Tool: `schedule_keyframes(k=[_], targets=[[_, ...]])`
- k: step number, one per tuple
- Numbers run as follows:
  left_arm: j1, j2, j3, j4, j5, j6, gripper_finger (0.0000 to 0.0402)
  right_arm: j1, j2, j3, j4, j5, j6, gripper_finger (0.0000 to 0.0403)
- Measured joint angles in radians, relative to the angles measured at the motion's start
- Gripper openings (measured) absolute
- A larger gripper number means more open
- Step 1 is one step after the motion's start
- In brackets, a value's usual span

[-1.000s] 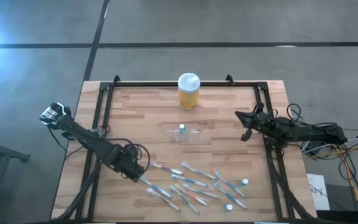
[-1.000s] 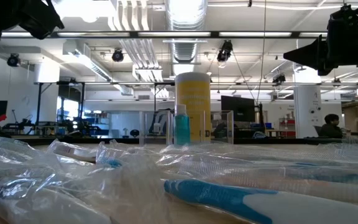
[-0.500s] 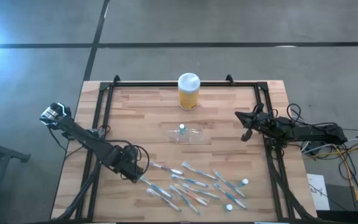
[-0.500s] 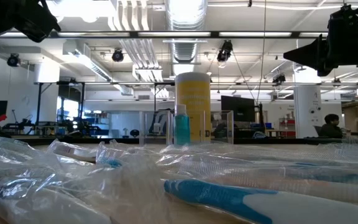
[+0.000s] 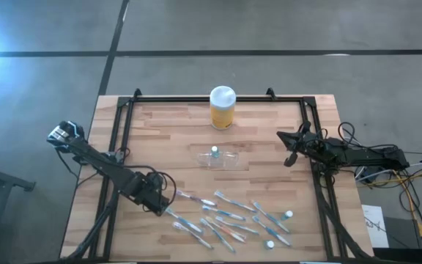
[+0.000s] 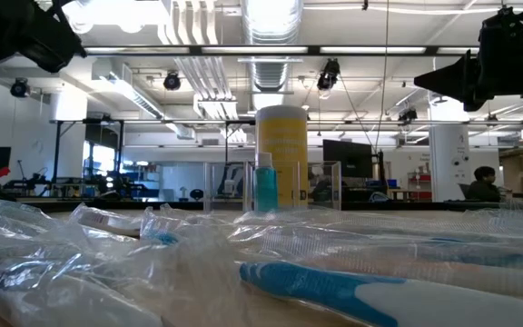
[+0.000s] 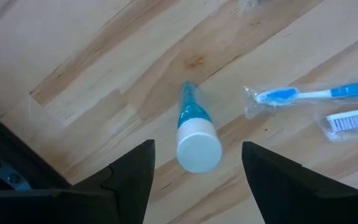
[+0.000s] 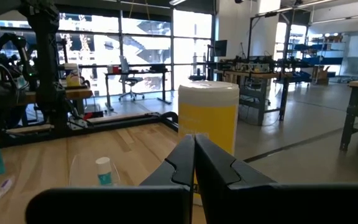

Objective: Pick & Place toothbrushing station
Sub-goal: Put the mouthwash bottle into the transparent organizer

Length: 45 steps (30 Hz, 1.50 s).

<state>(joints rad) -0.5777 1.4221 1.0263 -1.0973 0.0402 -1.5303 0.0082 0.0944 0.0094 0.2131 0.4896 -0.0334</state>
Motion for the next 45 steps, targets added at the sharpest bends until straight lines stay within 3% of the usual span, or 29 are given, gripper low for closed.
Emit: schedule_keyframes(k=[19, 30, 37, 45], targets=[[0.0, -0.001, -0.016, 0.013, -0.006, 0.004, 0.0192, 0.0, 0.0, 0.0, 0.0, 0.0, -0.001, 0.0008], [0.0, -0.002, -0.017, 0.014, -0.008, 0.046, 0.0098, 0.0, 0.0, 0.0, 0.0, 0.0, -0.004, 0.0008], [0.0, -0.002, -0.006, 0.011, -0.005, 0.091, 0.0095, 0.0, 0.0, 0.0, 0.0, 0.0, -0.004, 0.0008], [0.018, -0.004, 0.098, -0.039, -0.002, 0.2, 0.0095, 0.0, 0.0, 0.0, 0.0, 0.001, -0.004, 0.0008]])
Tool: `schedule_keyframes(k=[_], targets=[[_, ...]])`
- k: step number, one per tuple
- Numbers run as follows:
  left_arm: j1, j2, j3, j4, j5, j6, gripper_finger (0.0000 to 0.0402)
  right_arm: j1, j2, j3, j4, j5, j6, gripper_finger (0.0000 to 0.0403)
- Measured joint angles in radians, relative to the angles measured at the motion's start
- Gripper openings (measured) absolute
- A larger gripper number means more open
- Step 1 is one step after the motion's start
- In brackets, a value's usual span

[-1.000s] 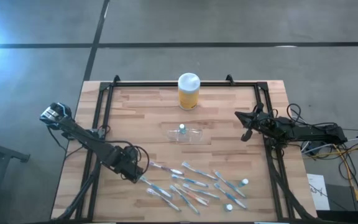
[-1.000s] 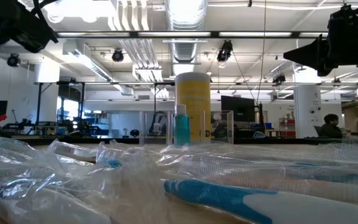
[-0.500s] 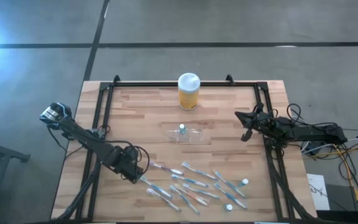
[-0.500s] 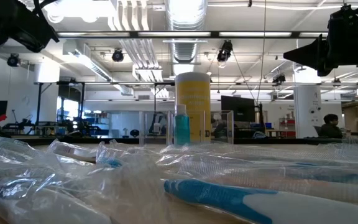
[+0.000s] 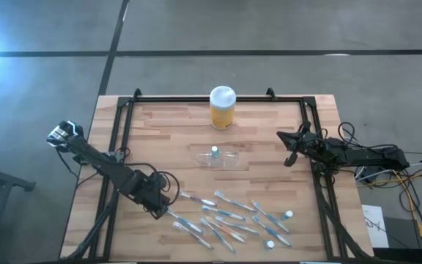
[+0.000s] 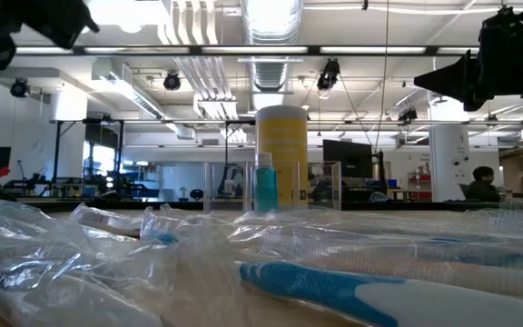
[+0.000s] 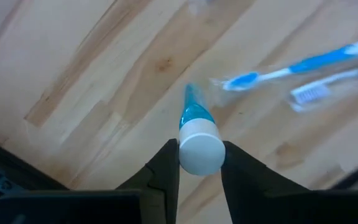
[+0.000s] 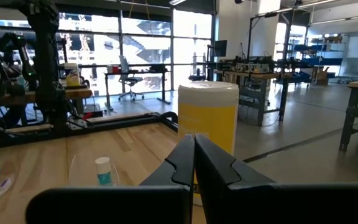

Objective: Pick & Place toothbrushing station
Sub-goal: Put the mouthwash bottle into the transparent organizer

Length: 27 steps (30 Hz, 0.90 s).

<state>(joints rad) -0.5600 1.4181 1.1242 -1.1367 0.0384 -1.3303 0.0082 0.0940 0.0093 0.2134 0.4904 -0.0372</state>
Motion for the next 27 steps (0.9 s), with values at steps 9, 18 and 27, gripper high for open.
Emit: schedule_keyframes(k=[9, 18, 27], targets=[[0.075, 0.001, 0.234, -0.213, -0.042, 0.208, 0.0095, 0.0, 0.0, 0.0, 0.001, 0.0, 0.001, 0.0008], [0.202, 0.005, 0.46, -0.262, -0.111, 0.561, 0.0095, 0.0, 0.0, 0.0, 0.002, 0.0, 0.004, 0.0008], [0.361, 0.015, 0.54, -0.259, -0.097, 0.896, 0.0095, 0.0, 0.0, 0.0, 0.006, 0.0, 0.008, 0.0008]])
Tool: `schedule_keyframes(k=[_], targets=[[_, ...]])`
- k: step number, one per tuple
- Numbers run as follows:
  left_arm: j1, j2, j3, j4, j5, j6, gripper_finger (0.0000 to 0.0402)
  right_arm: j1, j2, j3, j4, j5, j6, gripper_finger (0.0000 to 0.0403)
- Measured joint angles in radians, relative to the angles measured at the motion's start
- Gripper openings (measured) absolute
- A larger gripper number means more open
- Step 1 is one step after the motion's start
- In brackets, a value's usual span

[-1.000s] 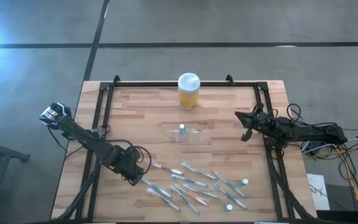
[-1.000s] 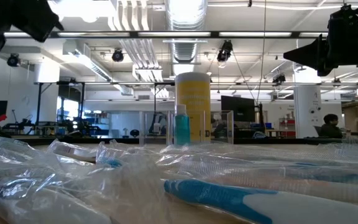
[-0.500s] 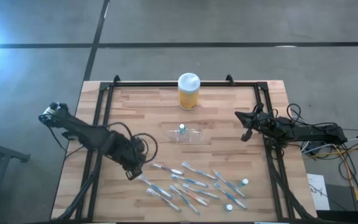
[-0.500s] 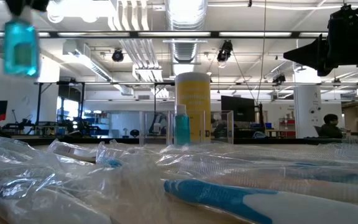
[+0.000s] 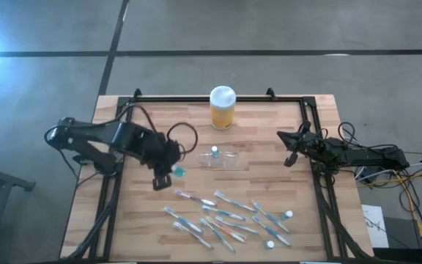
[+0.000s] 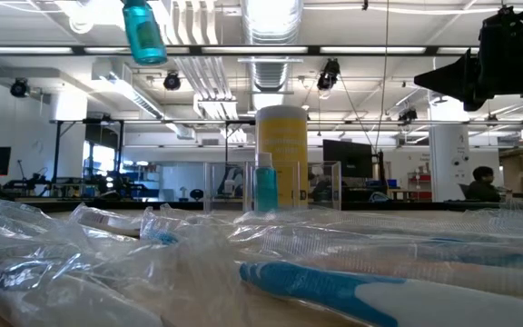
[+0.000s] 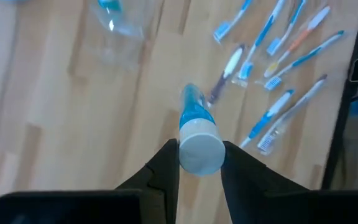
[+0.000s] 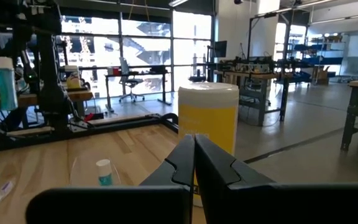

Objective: Pick & Place toothbrushing station
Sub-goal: Put the mouthwash bottle into the transparent organizer

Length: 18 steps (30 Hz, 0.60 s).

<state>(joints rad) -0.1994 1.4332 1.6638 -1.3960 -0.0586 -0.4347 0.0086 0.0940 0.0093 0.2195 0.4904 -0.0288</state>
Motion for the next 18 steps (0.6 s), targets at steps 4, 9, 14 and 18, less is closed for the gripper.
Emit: schedule_keyframes(k=[4, 9, 14, 18], targets=[[0.055, 0.047, 0.05, 0.002, 0.001, 0.111, 0.0095, 0.0, 0.0, 0.0, 0.0, 0.0, 0.002, 0.0008], [0.104, 0.173, 0.146, -0.022, 0.011, 0.26, 0.0095, 0.0, 0.0, 0.0, -0.005, -0.023, 0.008, 0.0008], [0.131, 0.33, 0.305, -0.082, 0.012, 0.397, 0.0095, 0.0, 0.0, 0.0, -0.005, -0.069, 0.013, 0.0008], [0.137, 0.451, 0.449, -0.094, 0.011, 0.51, 0.0095, 0.0, 0.0, 0.0, -0.005, -0.07, 0.013, 0.0008]])
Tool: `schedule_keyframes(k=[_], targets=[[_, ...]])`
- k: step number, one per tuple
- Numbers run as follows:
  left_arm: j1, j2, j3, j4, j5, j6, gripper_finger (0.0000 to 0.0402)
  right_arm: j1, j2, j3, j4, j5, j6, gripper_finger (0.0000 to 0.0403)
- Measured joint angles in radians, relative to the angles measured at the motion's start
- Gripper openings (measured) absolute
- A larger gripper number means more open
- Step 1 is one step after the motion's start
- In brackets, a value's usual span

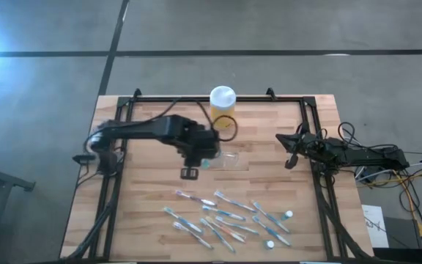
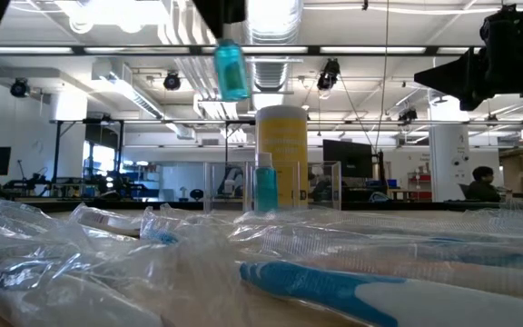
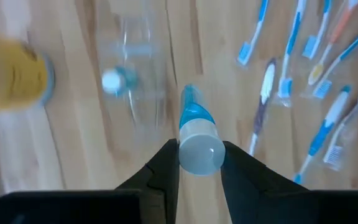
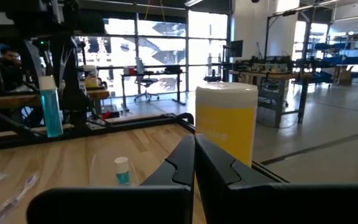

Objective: Pick & Place toothbrushing station
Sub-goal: Put the mouthwash bottle into the transparent organizer

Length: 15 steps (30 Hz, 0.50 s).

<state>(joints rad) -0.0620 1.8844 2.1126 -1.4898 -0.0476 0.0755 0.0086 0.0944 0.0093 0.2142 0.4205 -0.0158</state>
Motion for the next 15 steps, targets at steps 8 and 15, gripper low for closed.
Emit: schedule_keyframes(k=[8, 15], targets=[[0.004, 0.193, 0.242, -0.034, -0.118, 0.174, 0.0095, 0.0, 0.001, 0.0, -0.002, -0.002, -0.014, 0.0008], [0.03, 0.21, 0.164, -0.032, -0.163, 0.239, 0.0095, 0.0, 0.002, 0.0, -0.005, -0.002, -0.037, 0.0008]])
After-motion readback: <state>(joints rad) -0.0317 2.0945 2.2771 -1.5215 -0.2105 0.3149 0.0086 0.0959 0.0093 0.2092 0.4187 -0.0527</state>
